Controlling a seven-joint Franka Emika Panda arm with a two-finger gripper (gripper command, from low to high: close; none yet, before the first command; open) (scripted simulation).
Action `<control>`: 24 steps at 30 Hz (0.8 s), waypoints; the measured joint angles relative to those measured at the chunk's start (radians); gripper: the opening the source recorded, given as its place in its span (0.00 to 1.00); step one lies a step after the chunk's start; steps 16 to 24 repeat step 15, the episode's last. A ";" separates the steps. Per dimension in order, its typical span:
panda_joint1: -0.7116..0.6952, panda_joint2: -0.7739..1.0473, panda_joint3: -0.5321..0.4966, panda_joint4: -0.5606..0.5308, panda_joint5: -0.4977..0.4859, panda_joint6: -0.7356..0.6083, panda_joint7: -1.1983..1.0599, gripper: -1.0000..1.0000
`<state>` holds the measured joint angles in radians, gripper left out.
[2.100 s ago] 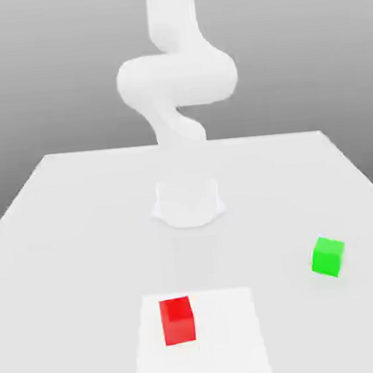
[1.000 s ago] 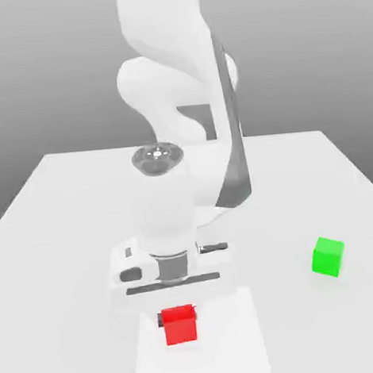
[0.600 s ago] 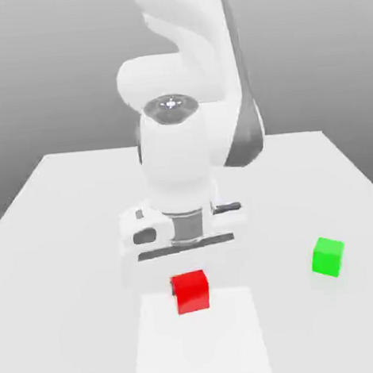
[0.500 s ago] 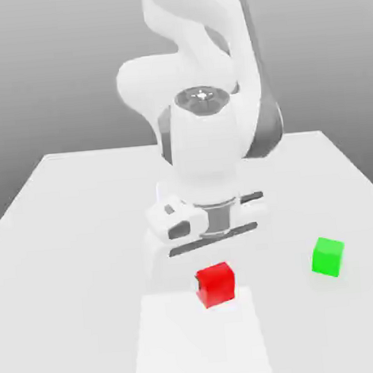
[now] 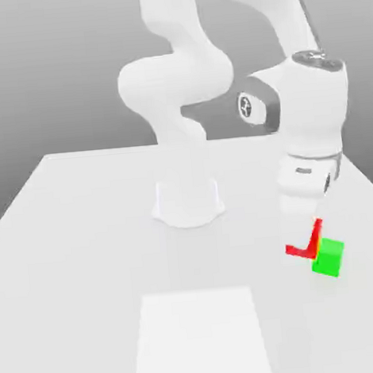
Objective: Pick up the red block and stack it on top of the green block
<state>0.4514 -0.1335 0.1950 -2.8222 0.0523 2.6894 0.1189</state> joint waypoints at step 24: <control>0.115 0.188 0.042 -0.011 -0.109 0.195 -0.024 1.00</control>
